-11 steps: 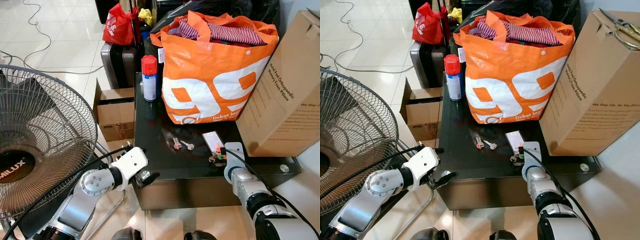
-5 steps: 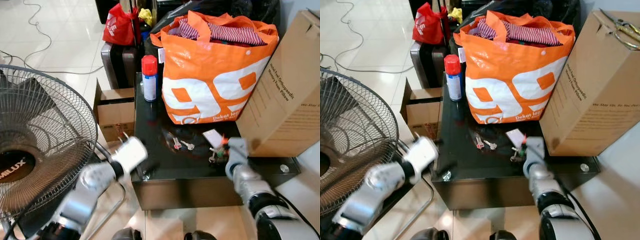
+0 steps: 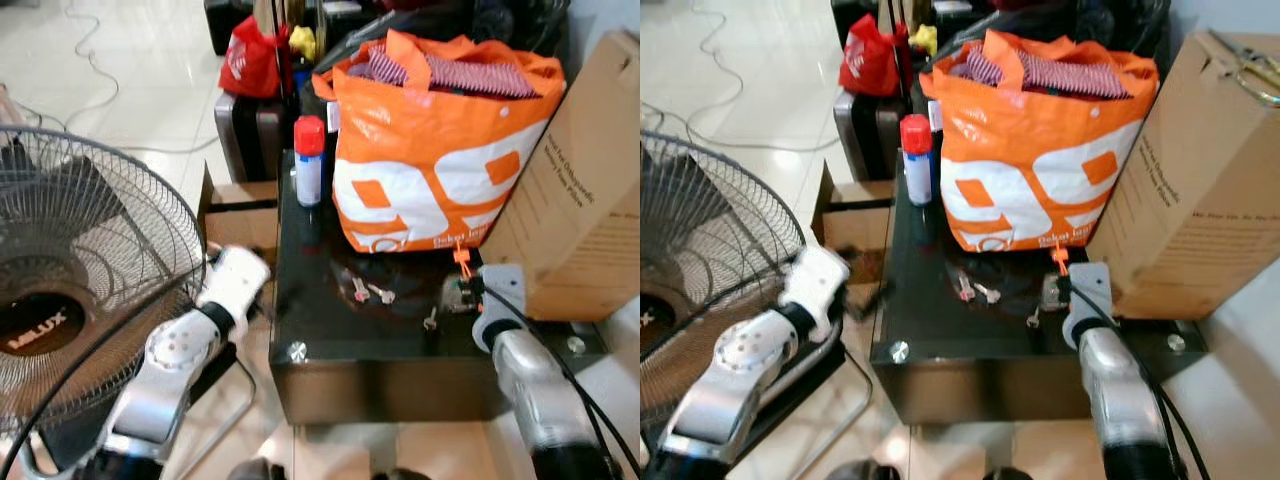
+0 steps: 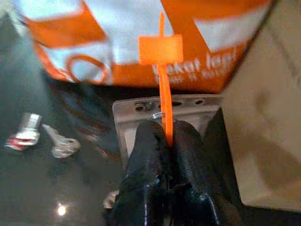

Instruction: Hang keys on a hook

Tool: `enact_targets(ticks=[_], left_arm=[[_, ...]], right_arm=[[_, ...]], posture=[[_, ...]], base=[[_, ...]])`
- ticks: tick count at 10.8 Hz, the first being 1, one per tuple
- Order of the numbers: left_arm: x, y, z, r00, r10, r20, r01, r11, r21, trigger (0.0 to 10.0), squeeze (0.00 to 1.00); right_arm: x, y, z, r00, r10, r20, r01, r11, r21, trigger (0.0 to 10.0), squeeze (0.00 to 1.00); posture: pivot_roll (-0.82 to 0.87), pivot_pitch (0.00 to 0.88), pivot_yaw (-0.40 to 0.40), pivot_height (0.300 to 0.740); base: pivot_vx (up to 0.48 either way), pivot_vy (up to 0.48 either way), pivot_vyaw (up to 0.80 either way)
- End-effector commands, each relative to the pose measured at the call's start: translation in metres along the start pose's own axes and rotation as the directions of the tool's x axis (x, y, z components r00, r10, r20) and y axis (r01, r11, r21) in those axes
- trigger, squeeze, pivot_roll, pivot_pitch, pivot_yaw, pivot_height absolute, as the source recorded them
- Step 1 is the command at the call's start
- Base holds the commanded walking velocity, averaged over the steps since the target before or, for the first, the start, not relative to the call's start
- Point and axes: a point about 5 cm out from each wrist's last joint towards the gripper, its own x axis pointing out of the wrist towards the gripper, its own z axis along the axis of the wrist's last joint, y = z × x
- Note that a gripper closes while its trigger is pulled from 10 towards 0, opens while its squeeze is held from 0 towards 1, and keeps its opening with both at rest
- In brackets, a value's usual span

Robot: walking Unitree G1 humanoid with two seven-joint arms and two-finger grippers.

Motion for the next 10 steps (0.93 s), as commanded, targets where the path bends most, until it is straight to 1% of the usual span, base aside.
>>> enact_targets(ticks=[1,2,3,4,5,6,7,10], left_arm=[[-0.004,0.004,-0.001,0.998,0.055,-0.016,-0.055,0.999,-0.001,10.0,0.00],[-0.006,0.005,-0.002,0.996,0.091,-0.020,-0.091,0.996,0.022,10.0,0.00],[-0.007,0.006,-0.004,0.991,0.133,-0.015,-0.132,0.991,0.017,10.0,0.00],[-0.006,0.005,-0.004,0.986,0.163,-0.012,-0.163,0.986,0.017,10.0,0.00],[-0.004,0.004,-0.003,0.985,0.170,-0.012,-0.170,0.985,0.018,10.0,0.00],[-0.004,0.004,-0.003,0.985,0.174,-0.011,-0.174,0.985,0.021,10.0,0.00],[-0.003,0.003,-0.003,0.984,0.179,-0.011,-0.178,0.984,0.021,10.0,0.00],[-0.001,0.002,-0.002,0.983,0.185,-0.007,-0.185,0.983,0.016,10.0,0.00]], right_arm=[[-0.006,0.005,0.013,0.999,0.013,0.043,-0.013,1.000,0.009,0.2,0.00],[-0.017,0.014,0.024,0.997,0.023,0.078,-0.025,0.999,0.025,2.8,0.00],[-0.025,0.020,0.031,0.995,0.010,0.098,-0.016,0.998,0.056,10.0,0.00],[-0.029,0.020,0.029,0.996,-0.024,0.089,0.017,0.997,0.078,10.0,0.00],[-0.030,0.020,0.028,0.995,-0.050,0.089,0.044,0.997,0.068,10.0,0.00],[-0.031,0.021,0.033,0.995,-0.066,0.081,0.060,0.996,0.067,10.0,0.00],[-0.031,0.022,0.036,0.994,-0.072,0.081,0.068,0.996,0.052,10.0,0.00],[-0.030,0.022,0.039,0.993,-0.072,0.089,0.068,0.997,0.044,10.0,0.00]], posture=[[-0.04,0.000,0.030,0.740],[-0.04,0.000,0.021,0.740],[-0.05,0.000,0.017,0.740],[-0.04,0.000,0.017,0.740],[-0.04,0.000,0.014,0.740],[-0.05,0.000,0.015,0.740],[-0.05,0.000,0.011,0.740],[-0.05,0.000,0.009,0.740]], base=[[0.000,0.000,0.00],[0.000,0.000,0.00],[0.000,0.000,0.00],[-0.277,0.000,0.00],[-0.304,0.000,0.00],[-0.300,0.000,0.00],[-0.300,0.000,0.00],[-0.299,0.000,0.00]])
